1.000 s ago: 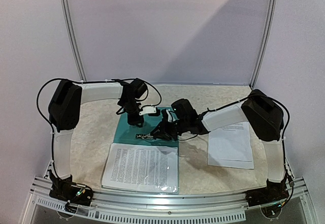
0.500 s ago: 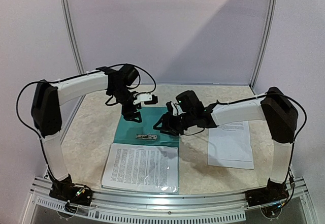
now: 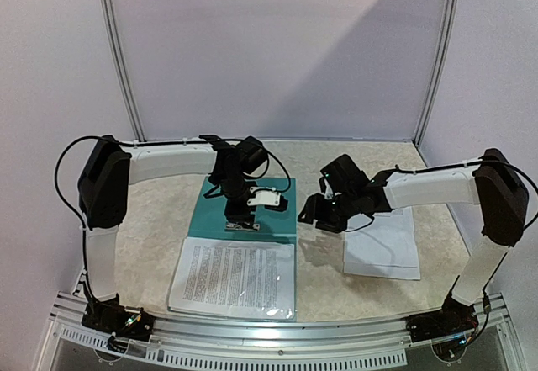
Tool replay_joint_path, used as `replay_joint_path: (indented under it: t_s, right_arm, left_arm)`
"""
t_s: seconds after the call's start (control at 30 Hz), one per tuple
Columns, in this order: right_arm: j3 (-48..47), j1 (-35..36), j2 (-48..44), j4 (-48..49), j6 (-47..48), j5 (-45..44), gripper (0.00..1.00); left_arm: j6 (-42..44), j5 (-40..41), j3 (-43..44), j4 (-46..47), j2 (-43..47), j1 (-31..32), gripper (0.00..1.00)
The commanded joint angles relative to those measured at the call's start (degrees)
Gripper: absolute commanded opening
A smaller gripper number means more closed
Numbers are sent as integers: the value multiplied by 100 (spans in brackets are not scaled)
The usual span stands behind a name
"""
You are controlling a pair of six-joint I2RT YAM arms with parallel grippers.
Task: Put the files into the folder
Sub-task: Open the spring clip on the folder with some files.
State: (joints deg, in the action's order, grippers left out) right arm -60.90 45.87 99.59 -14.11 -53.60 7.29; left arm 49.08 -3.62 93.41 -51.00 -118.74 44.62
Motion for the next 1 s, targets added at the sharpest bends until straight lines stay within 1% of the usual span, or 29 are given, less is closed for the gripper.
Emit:
replay_joint_path:
  t_s: [0.0, 0.07, 0.3, 0.43, 0.57, 0.77, 0.87, 0.97]
  right_arm:
    - [228, 10, -223, -234, 108, -306, 59]
    - [245, 2, -238, -250, 113, -315, 59]
    - [228, -7, -152, -197, 142, -276, 60]
    - [258, -2, -120, -191, 123, -255, 60]
    - [331, 1, -137, -147, 93, -254, 60]
    - [330, 1, -92, -97, 78, -215, 60]
    - [334, -1, -27, -69, 87, -159, 60]
    - [270, 0, 103, -68, 109, -77, 60]
  left_arm:
    - [-54, 179, 257, -181, -67, 64, 45]
    - [-33, 156, 286, -280, -48, 56, 38]
    - [-28, 67, 216, -468, 27, 41, 24]
    - [-38, 135, -3, -435, 191, -16, 21]
    - [-130, 187, -221, -242, 382, -144, 15]
    - [-275, -234, -498, -36, 740, -313, 7]
    - [-323, -433, -674, 102, 941, -435, 0]
    - [-348, -575, -749, 57, 1025, -582, 0]
